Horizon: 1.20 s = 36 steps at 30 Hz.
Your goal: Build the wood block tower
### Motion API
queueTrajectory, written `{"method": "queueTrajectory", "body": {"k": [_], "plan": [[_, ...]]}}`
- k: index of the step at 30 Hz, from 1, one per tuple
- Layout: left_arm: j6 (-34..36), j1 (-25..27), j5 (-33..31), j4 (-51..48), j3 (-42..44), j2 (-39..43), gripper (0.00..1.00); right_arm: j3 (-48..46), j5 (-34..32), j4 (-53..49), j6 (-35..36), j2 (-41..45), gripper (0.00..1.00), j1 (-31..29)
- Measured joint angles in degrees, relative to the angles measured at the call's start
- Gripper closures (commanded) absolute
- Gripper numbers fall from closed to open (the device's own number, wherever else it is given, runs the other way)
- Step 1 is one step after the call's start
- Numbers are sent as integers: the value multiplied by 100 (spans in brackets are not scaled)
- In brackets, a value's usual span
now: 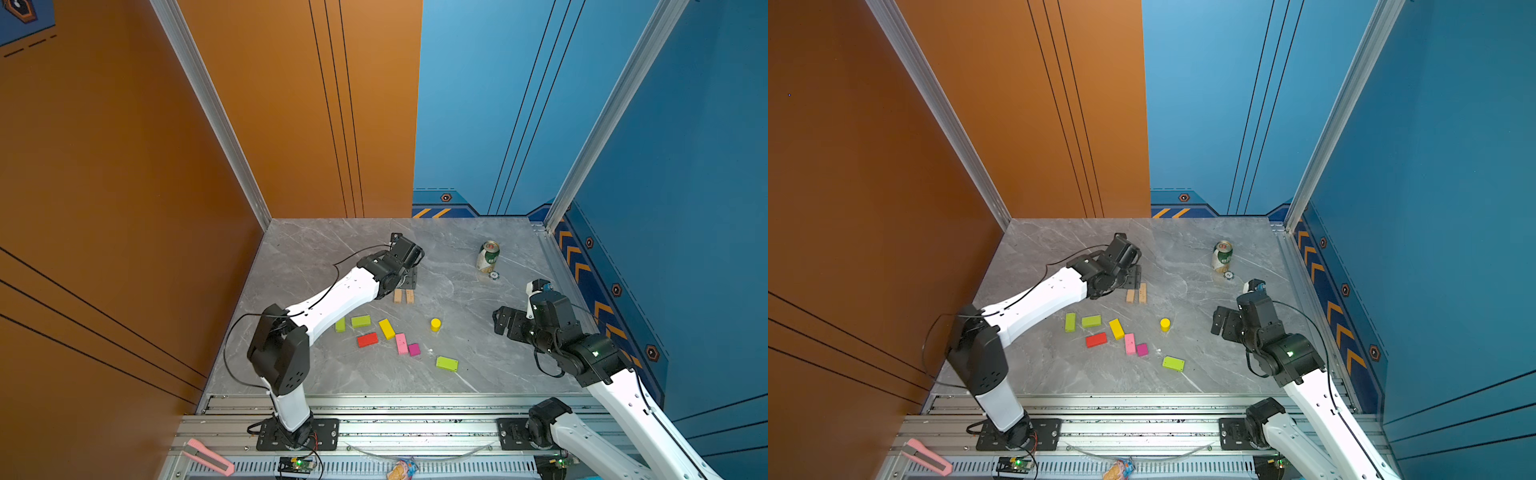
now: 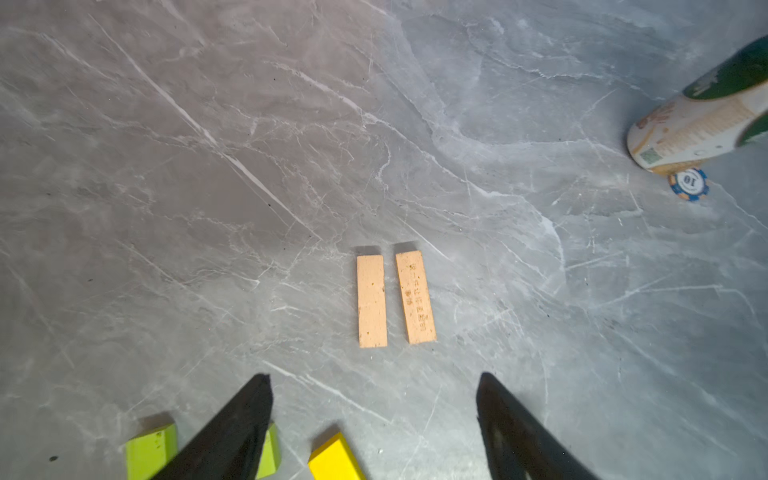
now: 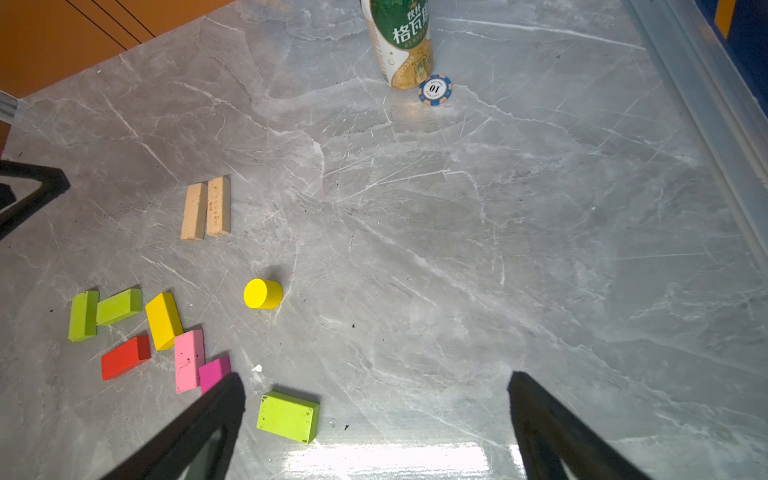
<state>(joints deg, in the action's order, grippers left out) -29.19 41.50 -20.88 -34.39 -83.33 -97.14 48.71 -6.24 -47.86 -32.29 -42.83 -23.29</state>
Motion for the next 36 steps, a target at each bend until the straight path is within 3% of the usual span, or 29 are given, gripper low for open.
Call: {"method": "queueTrajectory", "body": {"k": [3, 4, 9, 15, 19, 26, 36], "plan": [[48, 225, -173, 42, 599, 640, 15, 2, -28, -55, -92, 50, 0, -166], [44, 328, -243, 57, 876, 938, 9, 4, -50, -72, -133, 68, 0, -247], [-92, 739, -492, 87, 2236, 2433, 1, 9, -258, -101, -404, 83, 0, -765], [-656, 1305, -678, 90, 3906, 4242, 2, 50, -651, -61, -743, -328, 0, -1644], [-1113, 1602, -728, 42, 4798, 5073, 2, 216, -940, 146, -892, -1106, 0, -2277], [-1659, 1882, -743, 31, 5484, 6035, 2, 658, -1202, 599, -957, -2660, 1, -2844], [-1845, 1932, -741, -22, 5668, 6402, 2, 1829, -1025, 1012, -730, -4441, 19, -2881]]}}
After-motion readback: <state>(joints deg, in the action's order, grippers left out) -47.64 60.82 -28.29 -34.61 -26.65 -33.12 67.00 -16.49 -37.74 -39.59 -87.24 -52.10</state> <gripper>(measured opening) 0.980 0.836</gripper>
